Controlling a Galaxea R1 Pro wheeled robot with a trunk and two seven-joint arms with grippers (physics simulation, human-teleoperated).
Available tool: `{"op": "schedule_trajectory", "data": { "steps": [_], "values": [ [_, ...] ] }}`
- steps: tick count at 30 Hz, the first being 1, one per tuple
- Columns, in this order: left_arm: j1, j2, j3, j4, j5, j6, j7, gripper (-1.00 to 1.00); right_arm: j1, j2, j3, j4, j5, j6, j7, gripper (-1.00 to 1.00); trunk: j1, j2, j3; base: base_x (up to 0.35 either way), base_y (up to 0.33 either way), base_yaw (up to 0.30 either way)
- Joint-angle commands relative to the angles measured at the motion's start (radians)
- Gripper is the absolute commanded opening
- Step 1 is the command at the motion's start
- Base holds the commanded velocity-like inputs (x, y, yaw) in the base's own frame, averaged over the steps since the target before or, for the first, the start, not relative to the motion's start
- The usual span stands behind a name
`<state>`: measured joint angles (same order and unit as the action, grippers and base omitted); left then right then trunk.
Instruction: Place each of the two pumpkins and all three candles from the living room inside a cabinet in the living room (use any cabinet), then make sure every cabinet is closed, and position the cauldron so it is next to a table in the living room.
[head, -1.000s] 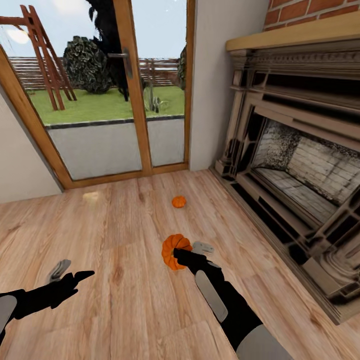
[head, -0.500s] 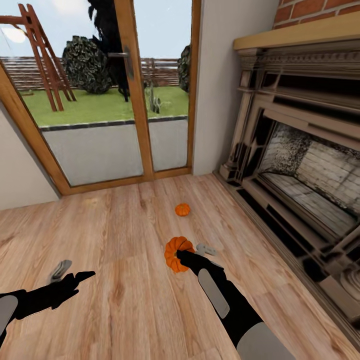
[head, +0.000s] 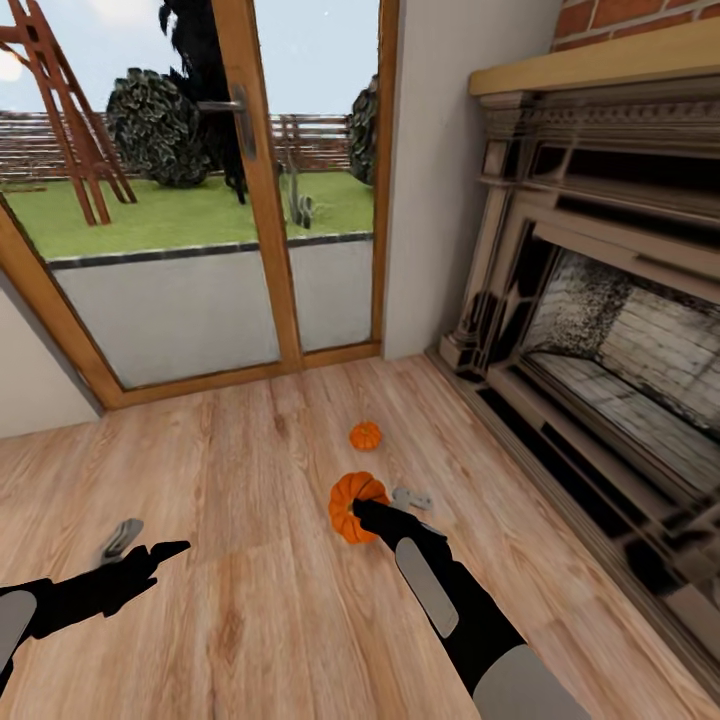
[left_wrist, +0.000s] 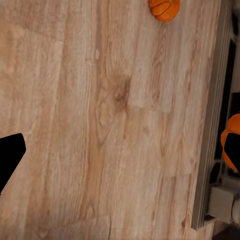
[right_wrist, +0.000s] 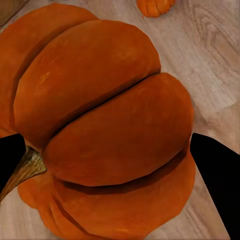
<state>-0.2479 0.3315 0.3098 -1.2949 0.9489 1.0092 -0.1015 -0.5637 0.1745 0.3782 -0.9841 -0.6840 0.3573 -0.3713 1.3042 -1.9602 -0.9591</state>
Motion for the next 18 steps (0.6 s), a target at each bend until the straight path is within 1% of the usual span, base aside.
{"op": "schedule_trajectory", "data": {
  "steps": [1, 4, 7, 9, 14, 18],
  "values": [
    [-0.001, 0.0, 0.002, 0.0, -0.01, 0.004, -0.01, 1.0, -0.001, 0.0, 0.003, -0.001, -0.007, -0.01, -0.008, -1.0, 0.0, 0.0, -0.001, 0.304, 0.094, -0.032],
    [-0.001, -0.001, 0.0, 0.0, -0.01, 0.004, -0.01, 1.0, 0.0, 0.0, 0.015, -0.001, -0.008, -0.062, -0.004, -1.0, 0.0, 0.0, -0.001, 0.304, 0.094, -0.014],
    [-0.001, -0.002, -0.001, 0.002, -0.01, 0.003, -0.01, 1.0, -0.001, 0.0, 0.047, 0.013, -0.008, -0.086, -0.002, -1.0, 0.0, 0.0, -0.001, 0.304, 0.094, -0.004],
    [-0.001, -0.001, -0.001, 0.005, -0.01, 0.003, -0.01, 1.0, -0.001, 0.0, 0.055, 0.016, -0.007, -0.09, -0.001, -1.0, 0.0, 0.0, -0.001, 0.304, 0.094, -0.001],
    [-0.001, 0.0, 0.0, 0.01, -0.011, 0.003, -0.01, 1.0, -0.001, 0.0, 0.062, 0.019, -0.008, -0.095, -0.001, -1.0, 0.0, 0.0, -0.001, 0.305, 0.094, -0.004],
    [-0.001, 0.0, 0.0, 0.011, -0.012, 0.003, -0.01, 1.0, -0.001, 0.0, 0.062, 0.017, -0.011, -0.095, -0.001, -1.0, 0.0, 0.0, 0.0, 0.305, 0.096, -0.157]
  ]
}}
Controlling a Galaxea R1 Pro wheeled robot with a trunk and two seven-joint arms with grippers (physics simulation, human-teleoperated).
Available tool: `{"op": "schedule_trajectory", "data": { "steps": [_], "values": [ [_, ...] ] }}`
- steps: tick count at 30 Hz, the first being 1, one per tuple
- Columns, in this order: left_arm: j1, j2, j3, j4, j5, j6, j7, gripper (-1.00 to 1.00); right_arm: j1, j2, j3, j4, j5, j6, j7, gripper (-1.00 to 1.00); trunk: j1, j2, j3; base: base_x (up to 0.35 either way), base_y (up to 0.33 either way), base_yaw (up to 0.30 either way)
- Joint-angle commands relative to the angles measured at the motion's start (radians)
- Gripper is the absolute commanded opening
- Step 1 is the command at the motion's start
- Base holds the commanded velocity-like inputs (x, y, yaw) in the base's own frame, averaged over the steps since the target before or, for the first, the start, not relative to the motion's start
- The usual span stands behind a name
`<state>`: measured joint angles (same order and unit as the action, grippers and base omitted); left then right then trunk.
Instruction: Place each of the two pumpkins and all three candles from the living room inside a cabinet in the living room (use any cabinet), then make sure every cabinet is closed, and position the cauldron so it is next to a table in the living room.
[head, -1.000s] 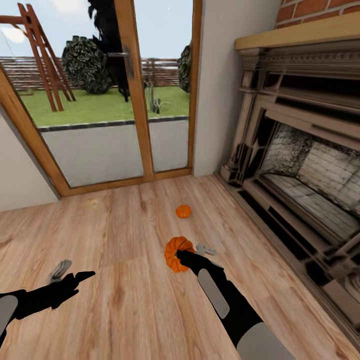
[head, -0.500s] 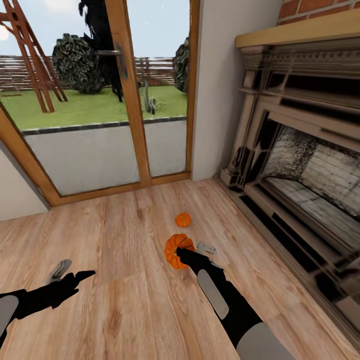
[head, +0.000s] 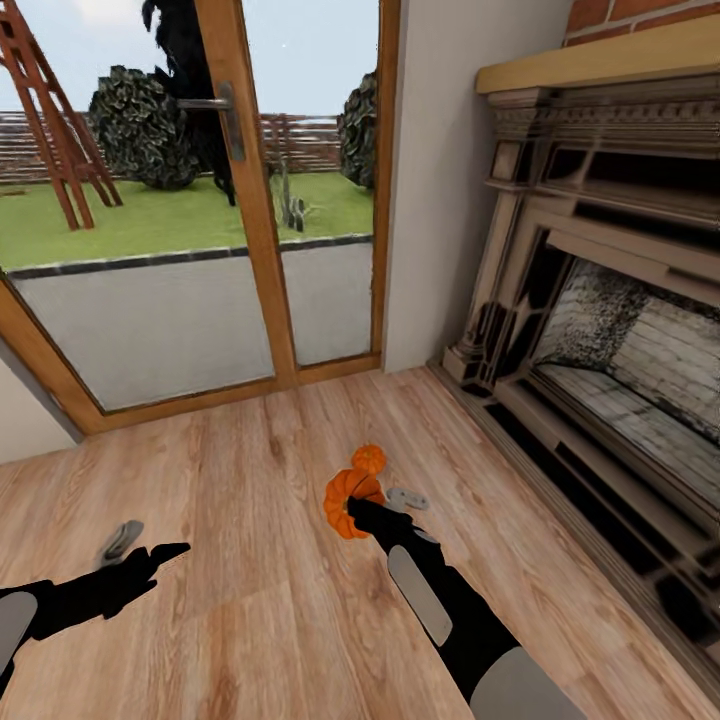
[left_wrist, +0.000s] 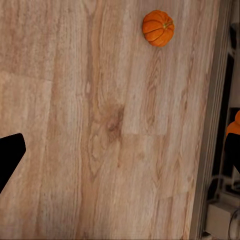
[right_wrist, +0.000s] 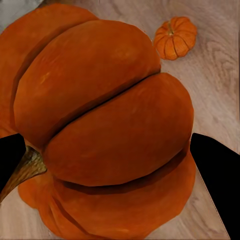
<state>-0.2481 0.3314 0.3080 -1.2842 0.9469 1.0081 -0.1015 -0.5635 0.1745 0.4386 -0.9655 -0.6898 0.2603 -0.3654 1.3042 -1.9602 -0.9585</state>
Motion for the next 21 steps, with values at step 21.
{"op": "schedule_trajectory", "data": {
  "steps": [21],
  "values": [
    [0.0, 0.001, 0.003, 0.002, -0.008, 0.006, -0.012, 1.0, -0.001, 0.0, 0.003, -0.002, -0.008, 0.003, -0.006, -1.0, 0.0, 0.0, 0.012, 0.303, 0.175, -0.267]
  ]
}}
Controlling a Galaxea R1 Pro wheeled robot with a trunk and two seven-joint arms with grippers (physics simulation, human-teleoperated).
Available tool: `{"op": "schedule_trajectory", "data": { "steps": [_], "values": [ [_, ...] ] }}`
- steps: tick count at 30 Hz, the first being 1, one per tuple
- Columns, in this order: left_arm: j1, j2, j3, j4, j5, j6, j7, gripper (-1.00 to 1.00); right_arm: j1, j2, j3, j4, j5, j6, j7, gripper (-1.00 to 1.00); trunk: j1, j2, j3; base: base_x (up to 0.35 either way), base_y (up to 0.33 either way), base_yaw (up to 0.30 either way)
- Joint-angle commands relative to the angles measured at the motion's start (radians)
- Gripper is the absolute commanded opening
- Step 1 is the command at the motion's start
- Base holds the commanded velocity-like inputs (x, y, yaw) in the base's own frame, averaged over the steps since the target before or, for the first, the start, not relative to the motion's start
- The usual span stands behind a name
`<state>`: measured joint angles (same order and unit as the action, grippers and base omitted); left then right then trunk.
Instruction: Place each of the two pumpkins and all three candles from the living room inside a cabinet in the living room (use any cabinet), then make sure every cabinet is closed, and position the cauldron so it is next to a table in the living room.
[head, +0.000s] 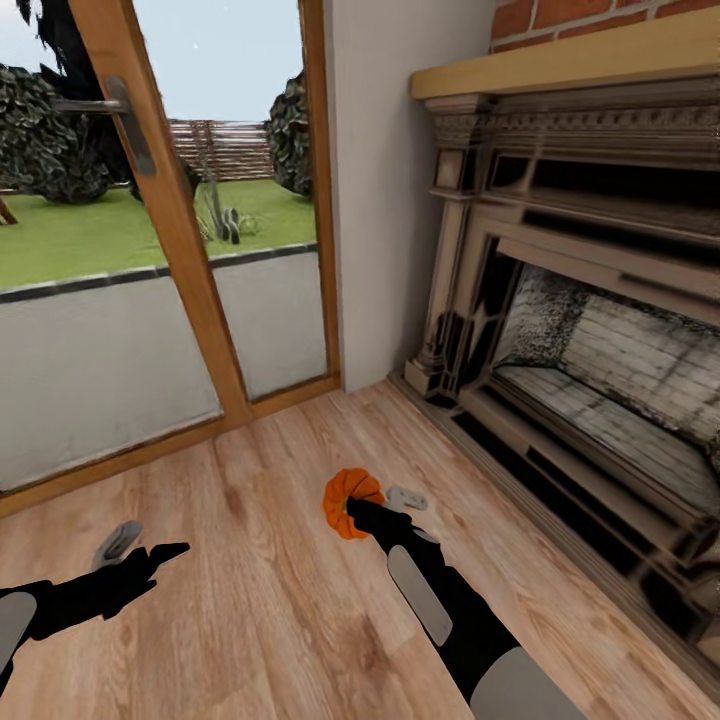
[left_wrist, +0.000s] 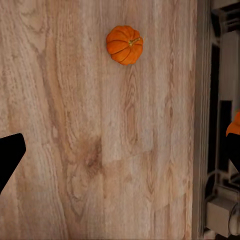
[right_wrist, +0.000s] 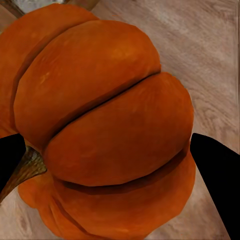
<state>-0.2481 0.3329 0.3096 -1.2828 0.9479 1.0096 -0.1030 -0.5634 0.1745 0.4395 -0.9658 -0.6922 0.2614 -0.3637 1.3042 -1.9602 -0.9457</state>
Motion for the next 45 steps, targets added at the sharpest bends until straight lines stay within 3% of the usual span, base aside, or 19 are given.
{"op": "schedule_trajectory", "data": {
  "steps": [1, 19, 38, 45],
  "values": [
    [0.0, 0.0, 0.002, 0.0, -0.009, 0.004, -0.01, 1.0, -0.001, 0.0, 0.002, -0.002, -0.007, 0.001, -0.007, -1.0, 0.0, 0.0, 0.0, 0.301, 0.206, -0.272],
    [0.0, 0.0, 0.004, -0.001, -0.008, 0.004, -0.013, 1.0, -0.001, 0.0, 0.001, -0.001, -0.015, 0.001, -0.007, -1.0, 0.0, 0.0, 0.014, 0.277, 0.149, -0.262],
    [0.0, 0.001, 0.01, -0.001, -0.008, 0.004, -0.015, 1.0, -0.001, 0.0, 0.001, -0.001, -0.015, 0.001, -0.006, -1.0, 0.0, 0.0, 0.032, 0.024, 0.006, -0.256],
    [0.0, 0.001, 0.01, -0.001, -0.008, 0.004, -0.015, 1.0, -0.001, 0.0, 0.002, -0.001, -0.015, 0.001, -0.006, -1.0, 0.0, 0.0, 0.039, 0.217, 0.066, -0.251]
  ]
}}
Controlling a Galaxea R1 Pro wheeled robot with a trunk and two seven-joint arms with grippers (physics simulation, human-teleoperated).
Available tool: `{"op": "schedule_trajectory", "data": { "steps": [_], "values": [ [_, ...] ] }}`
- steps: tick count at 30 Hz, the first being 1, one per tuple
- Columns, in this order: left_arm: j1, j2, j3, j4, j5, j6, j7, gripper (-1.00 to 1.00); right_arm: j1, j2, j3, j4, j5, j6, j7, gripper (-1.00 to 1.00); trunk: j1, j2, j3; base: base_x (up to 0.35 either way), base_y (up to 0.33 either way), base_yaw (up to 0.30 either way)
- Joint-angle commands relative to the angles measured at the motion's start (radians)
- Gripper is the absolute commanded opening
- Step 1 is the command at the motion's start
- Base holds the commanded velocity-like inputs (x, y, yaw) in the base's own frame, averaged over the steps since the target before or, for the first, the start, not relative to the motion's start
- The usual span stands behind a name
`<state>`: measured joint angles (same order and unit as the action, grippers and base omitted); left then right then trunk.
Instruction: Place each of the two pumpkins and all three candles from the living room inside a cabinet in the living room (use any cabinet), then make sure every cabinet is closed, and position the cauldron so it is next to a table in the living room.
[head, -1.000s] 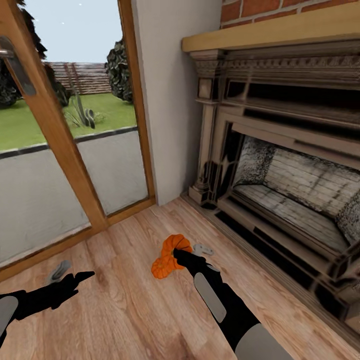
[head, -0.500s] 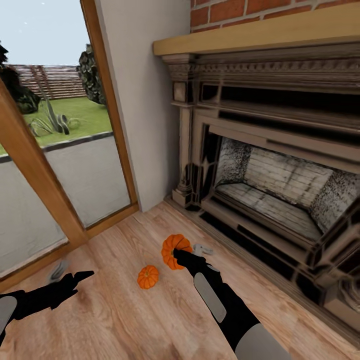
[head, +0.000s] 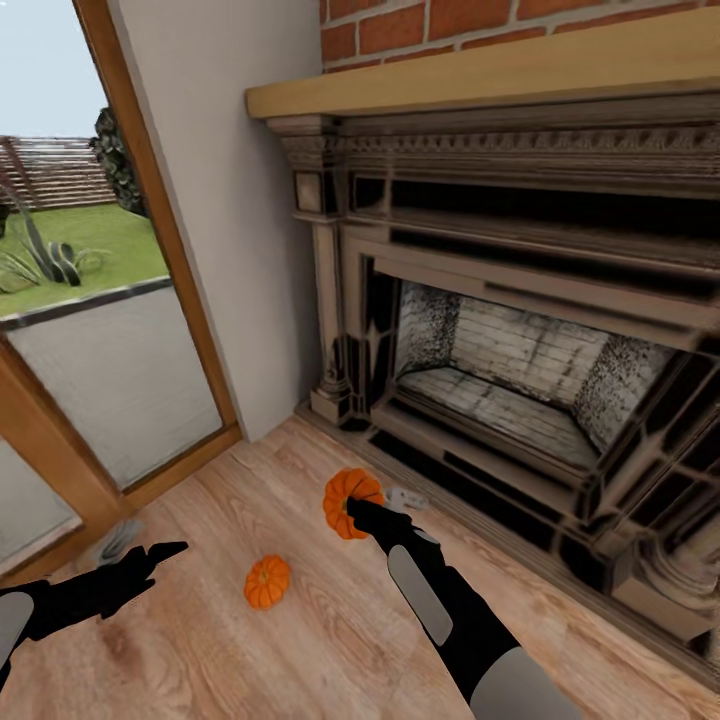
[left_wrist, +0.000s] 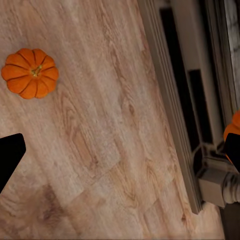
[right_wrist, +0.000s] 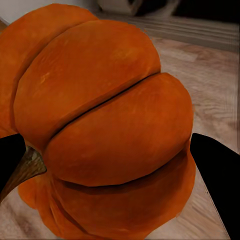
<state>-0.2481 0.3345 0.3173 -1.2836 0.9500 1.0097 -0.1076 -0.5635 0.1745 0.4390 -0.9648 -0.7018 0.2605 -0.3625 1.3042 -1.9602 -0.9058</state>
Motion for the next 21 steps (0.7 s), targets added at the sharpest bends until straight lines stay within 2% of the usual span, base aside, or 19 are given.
{"op": "schedule_trajectory", "data": {
  "steps": [1, 12, 21],
  "values": [
    [0.0, 0.0, 0.002, 0.0, -0.01, 0.004, -0.01, 1.0, -0.001, 0.0, 0.002, -0.002, -0.005, 0.002, -0.008, -1.0, 0.0, 0.0, 0.0, 0.266, 0.09, -0.251],
    [0.0, -0.002, 0.002, 0.0, -0.01, 0.004, -0.01, 1.0, -0.001, 0.0, 0.002, -0.002, -0.005, 0.001, -0.007, -1.0, 0.0, 0.0, 0.011, 0.091, 0.025, -0.24],
    [0.0, -0.002, 0.002, 0.001, -0.01, 0.004, -0.01, 1.0, 0.0, 0.0, 0.003, -0.002, -0.002, -0.011, -0.007, -1.0, 0.0, 0.0, 0.012, 0.133, 0.116, -0.029]
  ]
}}
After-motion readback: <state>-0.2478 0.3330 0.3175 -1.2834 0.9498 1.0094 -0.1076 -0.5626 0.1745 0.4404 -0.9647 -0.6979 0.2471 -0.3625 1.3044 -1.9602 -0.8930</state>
